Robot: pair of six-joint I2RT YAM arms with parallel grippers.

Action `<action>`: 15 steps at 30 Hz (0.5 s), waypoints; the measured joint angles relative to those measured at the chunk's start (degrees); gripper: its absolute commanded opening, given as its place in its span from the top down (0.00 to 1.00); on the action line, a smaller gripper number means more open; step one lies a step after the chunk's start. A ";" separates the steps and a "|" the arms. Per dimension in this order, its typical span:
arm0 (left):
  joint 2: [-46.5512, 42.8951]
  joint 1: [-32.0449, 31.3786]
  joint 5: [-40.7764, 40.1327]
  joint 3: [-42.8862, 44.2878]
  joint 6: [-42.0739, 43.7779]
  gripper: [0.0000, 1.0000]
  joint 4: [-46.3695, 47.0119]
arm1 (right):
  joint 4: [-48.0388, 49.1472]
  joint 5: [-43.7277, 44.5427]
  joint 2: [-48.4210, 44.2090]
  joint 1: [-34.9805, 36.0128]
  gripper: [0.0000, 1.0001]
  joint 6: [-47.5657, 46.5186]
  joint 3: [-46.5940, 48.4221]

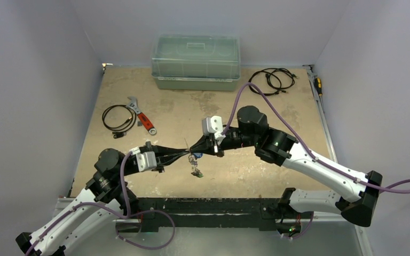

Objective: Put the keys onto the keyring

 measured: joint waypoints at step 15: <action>1.95 0.22 -1.66 6.19 4.57 0.44 -9.40 | -2.73 3.32 1.88 0.02 1.00 -0.15 1.20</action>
